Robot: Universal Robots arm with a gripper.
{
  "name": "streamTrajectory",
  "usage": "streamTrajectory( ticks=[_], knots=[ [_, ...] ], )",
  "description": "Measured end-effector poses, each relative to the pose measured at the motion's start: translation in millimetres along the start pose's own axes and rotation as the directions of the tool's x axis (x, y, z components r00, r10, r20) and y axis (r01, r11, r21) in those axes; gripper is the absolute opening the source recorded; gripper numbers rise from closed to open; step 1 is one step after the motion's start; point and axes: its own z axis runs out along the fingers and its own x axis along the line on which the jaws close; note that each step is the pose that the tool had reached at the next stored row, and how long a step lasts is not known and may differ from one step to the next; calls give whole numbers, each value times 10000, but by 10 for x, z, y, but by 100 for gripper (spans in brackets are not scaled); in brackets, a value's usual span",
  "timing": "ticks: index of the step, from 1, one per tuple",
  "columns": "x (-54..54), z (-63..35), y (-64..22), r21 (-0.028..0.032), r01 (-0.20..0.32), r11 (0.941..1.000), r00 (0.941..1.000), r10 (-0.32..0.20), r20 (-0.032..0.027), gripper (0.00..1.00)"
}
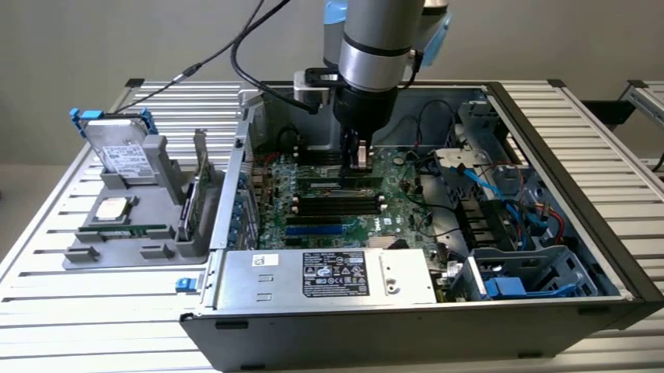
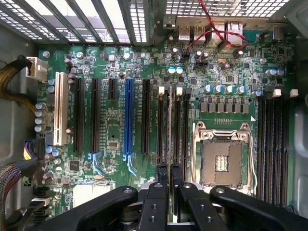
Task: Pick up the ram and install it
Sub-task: 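Insert the ram into the slot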
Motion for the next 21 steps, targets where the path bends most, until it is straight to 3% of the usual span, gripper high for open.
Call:
streamTrajectory(
  ticks=[12, 18, 21],
  knots=[
    [2, 217, -13, -26, -1, 10000, 10000, 1, -4, 13],
    [3, 305, -21, -121, -1, 9999, 10000, 1, -9, 13],
    [3, 305, -20, -123, -3, 9999, 10000, 3, -10, 13]
  ],
)
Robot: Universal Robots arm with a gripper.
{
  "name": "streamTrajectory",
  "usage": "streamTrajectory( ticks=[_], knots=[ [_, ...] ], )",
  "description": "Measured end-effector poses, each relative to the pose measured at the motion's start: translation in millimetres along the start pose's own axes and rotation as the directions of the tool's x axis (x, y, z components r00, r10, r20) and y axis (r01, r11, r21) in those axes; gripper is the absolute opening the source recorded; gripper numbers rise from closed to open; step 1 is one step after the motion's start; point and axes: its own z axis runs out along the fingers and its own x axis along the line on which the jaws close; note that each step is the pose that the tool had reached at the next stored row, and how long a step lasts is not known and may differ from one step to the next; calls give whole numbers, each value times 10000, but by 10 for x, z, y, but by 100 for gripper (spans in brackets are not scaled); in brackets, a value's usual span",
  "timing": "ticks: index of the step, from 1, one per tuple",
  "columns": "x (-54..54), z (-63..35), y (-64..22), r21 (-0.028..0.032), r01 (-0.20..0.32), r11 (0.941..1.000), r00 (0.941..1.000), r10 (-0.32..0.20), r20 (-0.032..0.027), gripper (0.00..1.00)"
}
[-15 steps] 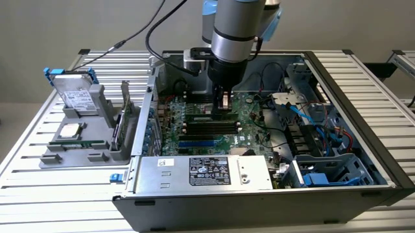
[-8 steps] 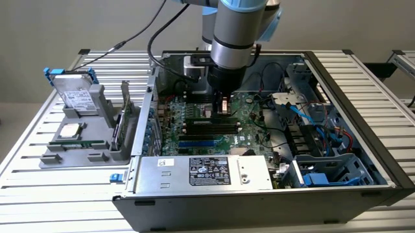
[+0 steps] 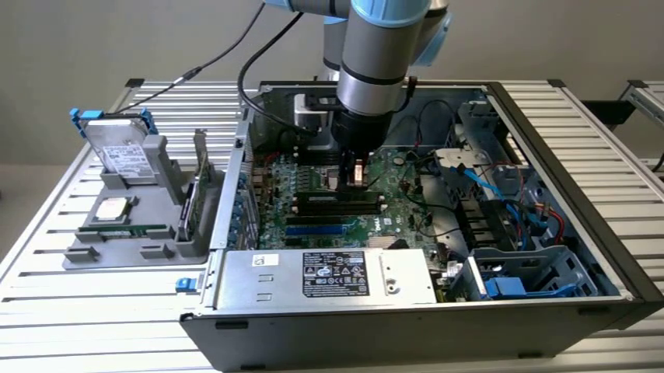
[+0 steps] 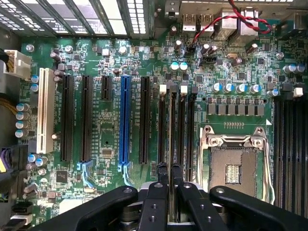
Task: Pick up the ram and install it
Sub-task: 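Insert the ram into the slot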
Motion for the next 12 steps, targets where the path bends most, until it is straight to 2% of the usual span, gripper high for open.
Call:
streamTrajectory(
  ticks=[7, 12],
  knots=[
    [0, -1, -19, 0, 2, 10000, 10000, -2, 1, 13],
    [0, -19, -19, -5, -4, 10000, 10000, 4, -40, 13]
  ],
)
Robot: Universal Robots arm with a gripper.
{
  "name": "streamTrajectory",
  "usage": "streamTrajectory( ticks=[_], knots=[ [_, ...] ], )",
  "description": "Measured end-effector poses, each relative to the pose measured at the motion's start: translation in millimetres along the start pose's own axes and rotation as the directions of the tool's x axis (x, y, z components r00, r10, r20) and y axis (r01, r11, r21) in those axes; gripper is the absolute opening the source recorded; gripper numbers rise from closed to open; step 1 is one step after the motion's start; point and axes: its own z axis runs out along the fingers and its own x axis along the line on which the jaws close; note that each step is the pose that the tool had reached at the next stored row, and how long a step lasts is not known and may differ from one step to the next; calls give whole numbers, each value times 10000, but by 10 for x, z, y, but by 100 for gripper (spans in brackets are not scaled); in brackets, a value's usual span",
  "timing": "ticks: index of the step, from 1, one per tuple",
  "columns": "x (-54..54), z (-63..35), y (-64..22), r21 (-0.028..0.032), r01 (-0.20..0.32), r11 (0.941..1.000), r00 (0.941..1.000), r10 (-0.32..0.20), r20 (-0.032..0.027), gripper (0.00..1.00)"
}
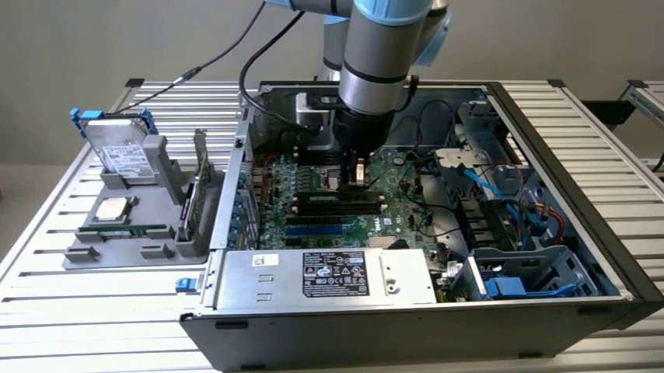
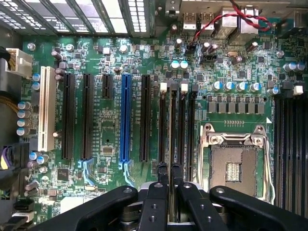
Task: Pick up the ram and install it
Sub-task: 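Insert the ram into the slot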
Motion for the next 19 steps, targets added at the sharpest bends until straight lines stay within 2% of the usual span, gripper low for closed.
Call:
streamTrajectory(
  ticks=[8, 19],
  knots=[
    [9, -17, 2, -3, -7, 10000, 10000, 7, -69, 13],
    [66, -20, -25, -3, 0, 10000, 10000, 0, -86, 13]
  ],
)
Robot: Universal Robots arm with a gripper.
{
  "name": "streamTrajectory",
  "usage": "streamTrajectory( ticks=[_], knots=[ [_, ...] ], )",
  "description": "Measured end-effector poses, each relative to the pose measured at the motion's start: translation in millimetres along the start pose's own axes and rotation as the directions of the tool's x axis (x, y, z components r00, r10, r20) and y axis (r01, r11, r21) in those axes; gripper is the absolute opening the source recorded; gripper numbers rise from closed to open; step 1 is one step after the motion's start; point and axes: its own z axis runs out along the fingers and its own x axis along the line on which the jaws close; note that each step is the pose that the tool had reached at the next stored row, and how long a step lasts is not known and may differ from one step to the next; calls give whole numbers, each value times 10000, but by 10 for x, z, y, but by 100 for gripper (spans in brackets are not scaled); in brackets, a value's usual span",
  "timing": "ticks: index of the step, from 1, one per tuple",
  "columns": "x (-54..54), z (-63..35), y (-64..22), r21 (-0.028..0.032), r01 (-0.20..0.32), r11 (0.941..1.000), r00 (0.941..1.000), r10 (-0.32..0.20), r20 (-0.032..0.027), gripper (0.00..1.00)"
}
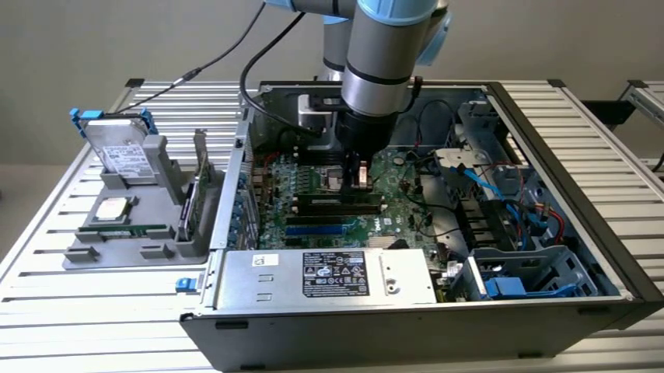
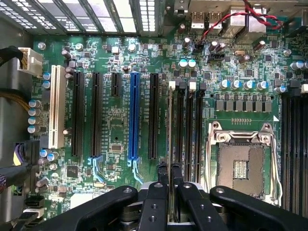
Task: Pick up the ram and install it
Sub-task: 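Insert the ram into the slot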
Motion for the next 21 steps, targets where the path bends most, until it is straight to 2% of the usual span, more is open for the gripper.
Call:
streamTrajectory(
  ticks=[7, 21],
  knots=[
    [0, 43, -7, 0, 1, 10000, 10000, -1, -7, 13],
    [-4, 54, -10, 0, 1, 10000, 10000, -1, -7, 13]
  ],
)
